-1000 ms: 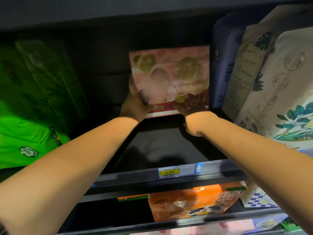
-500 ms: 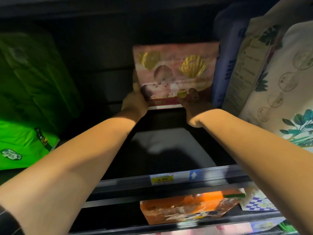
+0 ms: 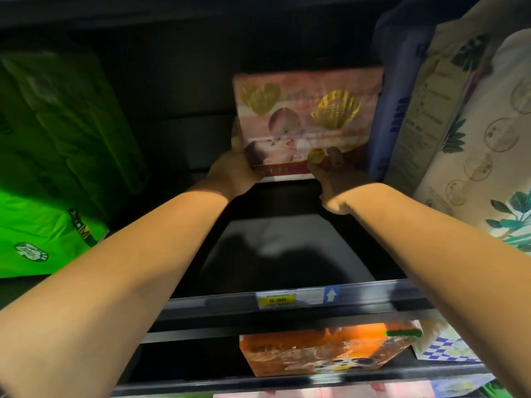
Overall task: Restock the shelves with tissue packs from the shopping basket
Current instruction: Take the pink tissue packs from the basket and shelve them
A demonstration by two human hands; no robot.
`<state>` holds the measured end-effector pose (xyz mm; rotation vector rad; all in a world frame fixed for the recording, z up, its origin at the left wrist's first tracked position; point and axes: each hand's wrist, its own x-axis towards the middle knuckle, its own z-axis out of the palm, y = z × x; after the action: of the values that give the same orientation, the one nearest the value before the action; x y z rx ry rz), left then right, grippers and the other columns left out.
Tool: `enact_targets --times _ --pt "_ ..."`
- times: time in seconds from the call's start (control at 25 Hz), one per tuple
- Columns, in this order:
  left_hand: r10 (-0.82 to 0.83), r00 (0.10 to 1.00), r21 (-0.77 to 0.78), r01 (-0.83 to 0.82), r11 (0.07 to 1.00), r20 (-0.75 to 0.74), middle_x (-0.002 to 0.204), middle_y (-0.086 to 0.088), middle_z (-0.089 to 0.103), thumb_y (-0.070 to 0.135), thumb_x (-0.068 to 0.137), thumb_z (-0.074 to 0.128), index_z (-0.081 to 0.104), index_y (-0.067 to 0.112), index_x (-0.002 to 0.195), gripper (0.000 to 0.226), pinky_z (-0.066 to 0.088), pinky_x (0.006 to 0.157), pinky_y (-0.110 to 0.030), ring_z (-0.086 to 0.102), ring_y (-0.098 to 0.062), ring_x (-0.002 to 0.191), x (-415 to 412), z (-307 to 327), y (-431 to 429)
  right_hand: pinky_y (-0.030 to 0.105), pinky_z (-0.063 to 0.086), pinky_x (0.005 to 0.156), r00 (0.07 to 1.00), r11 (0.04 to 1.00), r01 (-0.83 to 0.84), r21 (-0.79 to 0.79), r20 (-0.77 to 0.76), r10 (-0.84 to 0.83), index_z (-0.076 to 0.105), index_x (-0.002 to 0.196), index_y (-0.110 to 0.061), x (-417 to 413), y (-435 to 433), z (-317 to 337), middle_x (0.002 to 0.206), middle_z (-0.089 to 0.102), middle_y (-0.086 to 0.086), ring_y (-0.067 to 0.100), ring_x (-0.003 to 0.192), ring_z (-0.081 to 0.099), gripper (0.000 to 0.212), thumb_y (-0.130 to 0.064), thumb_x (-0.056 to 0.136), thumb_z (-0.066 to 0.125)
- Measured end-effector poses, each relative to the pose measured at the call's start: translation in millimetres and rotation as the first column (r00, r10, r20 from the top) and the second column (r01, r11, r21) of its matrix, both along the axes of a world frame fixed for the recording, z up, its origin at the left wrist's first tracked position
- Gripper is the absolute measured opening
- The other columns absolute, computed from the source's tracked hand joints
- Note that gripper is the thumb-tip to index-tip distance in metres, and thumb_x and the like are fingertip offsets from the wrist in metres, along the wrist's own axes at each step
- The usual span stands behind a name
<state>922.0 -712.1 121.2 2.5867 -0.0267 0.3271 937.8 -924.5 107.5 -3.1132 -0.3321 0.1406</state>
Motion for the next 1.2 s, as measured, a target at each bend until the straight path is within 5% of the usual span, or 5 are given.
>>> enact_targets --times 0.12,0.24,0.48,0.92,1.2 --pt "-0.032 0.999 0.116 0.035 0.993 -0.022 0.142 -0.01 0.046 0.04 0.084 0.067 0.0 0.027 0.15 0.095 0.042 0.101 -0.042 0.049 -0.034 0.125 -12 6 4 0.063 0.02 0.112 1.0 0.999 0.008 -0.041 0.031 -0.007 0.001 0.152 -0.041 -5 2 1 0.16 -0.017 0.004 0.037 0.147 -0.007 0.086 -0.033 0.089 0.059" --pt "-0.051 0.997 0.252 0.062 0.966 -0.05 0.144 -0.01 0.041 0.042 0.083 0.066 0.017 0.03 0.149 0.083 0.04 0.105 -0.046 0.043 -0.035 0.129 -27 12 7 0.065 0.013 0.113 0.999 0.994 0.041 -0.099 0.032 -0.038 0.001 0.153 -0.037 -21 10 8 0.161 -0.011 0.006 0.038 0.147 -0.008 0.081 -0.046 0.092 0.054" --pt "-0.202 0.977 0.374 0.211 0.903 -0.063 0.142 -0.01 0.043 0.05 0.086 0.063 0.019 0.03 0.15 0.081 0.045 0.099 -0.042 0.047 -0.032 0.124 -89 22 15 0.054 0.029 0.108 0.983 0.987 0.129 -0.095 0.143 -0.115 0.038 0.142 -0.02 -115 29 27 0.143 0.042 0.016 0.036 0.132 0.038 0.06 -0.058 0.095 0.039" --pt "-0.536 0.842 0.367 0.481 0.796 0.06 0.152 0.005 0.033 0.056 0.087 0.055 0.026 0.028 0.149 0.074 0.023 0.114 -0.032 0.026 -0.016 0.141 -217 -3 22 0.062 0.018 0.111 0.875 0.931 0.357 0.079 0.319 -0.363 0.026 0.148 -0.034 -286 44 -1 0.154 0.027 0.006 0.03 0.145 0.017 0.068 -0.064 0.088 0.039" --pt "-0.736 0.672 0.417 0.646 0.639 0.086 0.138 -0.001 0.051 0.058 0.078 0.051 0.045 0.024 0.138 0.069 0.038 0.106 -0.036 0.047 -0.023 0.127 -284 -65 -8 0.065 0.038 0.099 0.832 0.887 0.444 0.125 0.31 -0.46 0.047 0.137 -0.027 -389 15 -76 0.134 0.051 0.013 0.038 0.128 0.046 0.071 -0.066 0.079 0.039"
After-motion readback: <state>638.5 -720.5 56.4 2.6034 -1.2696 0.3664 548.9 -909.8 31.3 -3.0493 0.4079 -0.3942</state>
